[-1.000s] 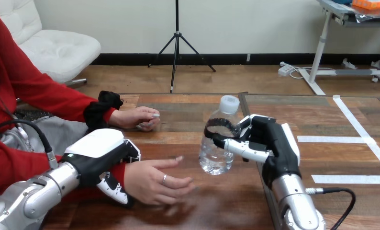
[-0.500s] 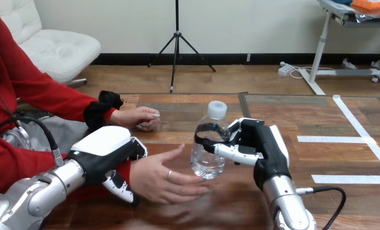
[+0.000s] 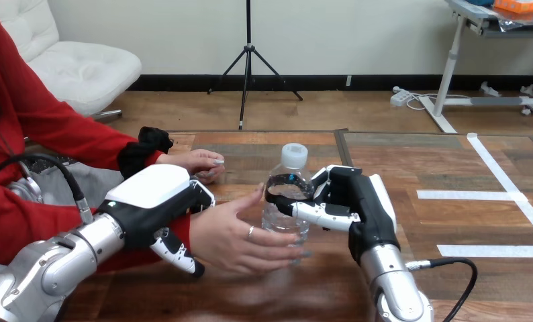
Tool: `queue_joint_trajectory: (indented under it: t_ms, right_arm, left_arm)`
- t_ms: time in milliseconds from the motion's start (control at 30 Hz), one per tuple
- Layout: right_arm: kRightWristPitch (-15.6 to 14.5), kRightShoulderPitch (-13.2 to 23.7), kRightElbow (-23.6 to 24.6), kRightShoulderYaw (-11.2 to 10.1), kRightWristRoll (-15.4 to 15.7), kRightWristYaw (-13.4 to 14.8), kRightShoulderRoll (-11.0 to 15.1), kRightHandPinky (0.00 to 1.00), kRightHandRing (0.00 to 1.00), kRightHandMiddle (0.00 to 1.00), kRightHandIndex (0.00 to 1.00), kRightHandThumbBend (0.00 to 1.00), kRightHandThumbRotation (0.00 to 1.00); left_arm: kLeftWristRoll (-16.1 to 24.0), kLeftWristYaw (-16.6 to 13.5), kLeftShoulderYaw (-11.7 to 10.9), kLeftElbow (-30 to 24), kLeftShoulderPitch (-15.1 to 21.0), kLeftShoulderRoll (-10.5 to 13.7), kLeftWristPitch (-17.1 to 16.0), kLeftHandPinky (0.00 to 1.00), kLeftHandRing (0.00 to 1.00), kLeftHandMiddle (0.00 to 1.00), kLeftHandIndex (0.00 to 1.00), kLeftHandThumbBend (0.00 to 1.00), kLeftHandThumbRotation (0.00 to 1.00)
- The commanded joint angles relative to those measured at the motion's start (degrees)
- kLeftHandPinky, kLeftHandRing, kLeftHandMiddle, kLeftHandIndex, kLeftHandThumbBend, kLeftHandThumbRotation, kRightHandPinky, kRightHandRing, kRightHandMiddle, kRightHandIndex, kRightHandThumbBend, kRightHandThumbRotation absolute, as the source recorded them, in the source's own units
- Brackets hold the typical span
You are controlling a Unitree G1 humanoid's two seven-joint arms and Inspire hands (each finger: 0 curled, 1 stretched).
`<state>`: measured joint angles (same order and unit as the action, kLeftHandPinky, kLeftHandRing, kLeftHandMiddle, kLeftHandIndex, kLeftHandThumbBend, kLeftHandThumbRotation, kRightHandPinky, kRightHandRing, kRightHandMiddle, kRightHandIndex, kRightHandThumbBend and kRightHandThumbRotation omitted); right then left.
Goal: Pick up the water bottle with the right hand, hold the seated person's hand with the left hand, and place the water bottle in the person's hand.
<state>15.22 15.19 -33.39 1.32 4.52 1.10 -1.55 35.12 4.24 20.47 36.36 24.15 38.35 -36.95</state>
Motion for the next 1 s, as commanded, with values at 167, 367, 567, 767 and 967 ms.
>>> queue_joint_trajectory:
  t_ms: [167,367,567,767,967]
  right_arm:
    - [3.4,6.6,-0.5,1.4,1.2,2.0,-2.1,0.05,0.10,0.14,0.15,0.66,0.00]
    - [2.1,5.7,1.0,2.4,1.5,2.5,-3.5,0.05,0.10,0.14,0.15,0.66,0.00]
    - [1.0,4.6,2.7,3.3,2.0,3.2,-4.6,0.05,0.09,0.14,0.14,0.65,0.00]
    - [1.0,3.9,3.8,4.2,2.8,4.1,-5.1,0.05,0.09,0.14,0.14,0.65,0.00]
    - [0.1,3.0,5.7,5.0,2.8,4.6,-5.8,0.04,0.09,0.14,0.14,0.65,0.00]
  left_arm:
    - [-2.4,0.6,-2.1,-6.2,3.5,-2.1,0.0,0.21,0.28,0.36,0.39,0.83,0.04]
    - [-1.8,1.4,-2.0,-7.4,3.6,-1.9,1.5,0.22,0.29,0.36,0.39,0.83,0.05]
    - [-1.8,1.3,-2.0,-6.7,4.1,-2.0,1.0,0.22,0.29,0.37,0.39,0.83,0.05]
    - [-2.0,1.7,-1.9,-6.1,4.6,-2.3,1.4,0.21,0.27,0.35,0.38,0.84,0.05]
    - [-1.6,1.4,-1.6,-5.0,5.4,-2.6,1.1,0.21,0.27,0.36,0.39,0.84,0.05]
